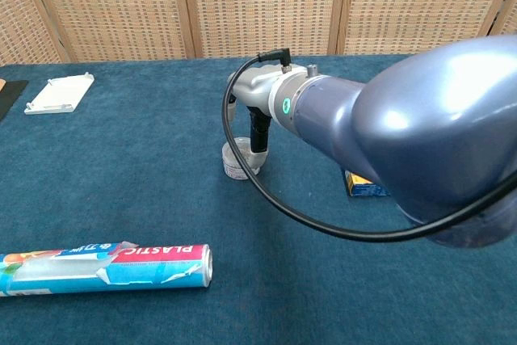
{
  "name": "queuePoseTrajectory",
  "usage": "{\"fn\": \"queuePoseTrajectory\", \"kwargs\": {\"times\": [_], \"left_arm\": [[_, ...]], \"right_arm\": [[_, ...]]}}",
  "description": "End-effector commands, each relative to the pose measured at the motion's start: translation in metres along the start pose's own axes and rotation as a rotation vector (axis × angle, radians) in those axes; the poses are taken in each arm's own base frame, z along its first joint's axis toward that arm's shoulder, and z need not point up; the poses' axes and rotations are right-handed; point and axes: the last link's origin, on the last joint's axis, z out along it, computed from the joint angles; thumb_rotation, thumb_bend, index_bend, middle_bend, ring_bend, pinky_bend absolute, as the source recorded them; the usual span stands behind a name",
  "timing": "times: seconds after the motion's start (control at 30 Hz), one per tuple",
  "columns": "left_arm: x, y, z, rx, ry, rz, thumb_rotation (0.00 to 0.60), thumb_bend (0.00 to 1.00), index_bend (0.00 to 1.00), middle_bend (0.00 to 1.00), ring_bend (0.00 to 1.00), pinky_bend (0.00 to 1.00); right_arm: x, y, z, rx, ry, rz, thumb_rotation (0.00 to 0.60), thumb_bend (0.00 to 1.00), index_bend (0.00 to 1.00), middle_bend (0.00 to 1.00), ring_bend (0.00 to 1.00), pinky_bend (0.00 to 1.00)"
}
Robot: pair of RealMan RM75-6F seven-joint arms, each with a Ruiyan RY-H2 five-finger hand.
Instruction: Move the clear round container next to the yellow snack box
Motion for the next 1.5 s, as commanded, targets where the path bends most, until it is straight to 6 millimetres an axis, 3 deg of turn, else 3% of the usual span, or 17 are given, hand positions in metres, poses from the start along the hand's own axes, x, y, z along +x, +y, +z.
{"fn": "queuePoseTrajectory", "kwargs": {"times": [0.03,1.07,1.1,1.2,1.23,1.33,1.5], "left_arm": [[-0.001,-0.001,0.002,0.002,-0.005,-0.002,0.6,0.34,0.0,0.0,0.0,0.0],[-0.006,-0.001,0.006,0.007,-0.031,0.014,0.6,0.34,0.0,0.0,0.0,0.0],[-0.006,-0.001,0.007,0.008,-0.033,0.017,0.6,0.34,0.0,0.0,0.0,0.0],[-0.008,0.001,0.007,0.005,-0.037,0.024,0.6,0.34,0.0,0.0,0.0,0.0],[-0.008,0.001,0.007,0.003,-0.038,0.025,0.6,0.34,0.0,0.0,0.0,0.0],[-0.009,0.003,0.007,-0.004,-0.04,0.029,0.6,0.34,0.0,0.0,0.0,0.0],[-0.009,0.003,0.007,-0.007,-0.045,0.023,0.6,0.34,0.0,0.0,0.0,0.0]], "right_arm": [[-0.002,-0.007,0.005,0.008,-0.008,-0.001,0.6,0.07,0.26,0.0,0.0,0.1],[-0.029,-0.016,0.039,-0.013,-0.056,-0.067,0.6,0.09,0.28,0.0,0.0,0.11],[-0.029,-0.015,0.04,-0.015,-0.053,-0.071,0.6,0.09,0.26,0.0,0.0,0.11],[-0.03,-0.013,0.042,-0.025,-0.042,-0.074,0.6,0.09,0.03,0.0,0.0,0.13],[-0.03,-0.012,0.043,-0.027,-0.035,-0.078,0.6,0.08,0.1,0.0,0.0,0.14],[-0.029,-0.011,0.044,-0.029,-0.003,-0.094,0.6,0.09,0.5,0.04,0.0,0.18],[-0.027,-0.012,0.042,-0.022,0.014,-0.083,0.6,0.09,0.6,0.09,0.0,0.2]]}}
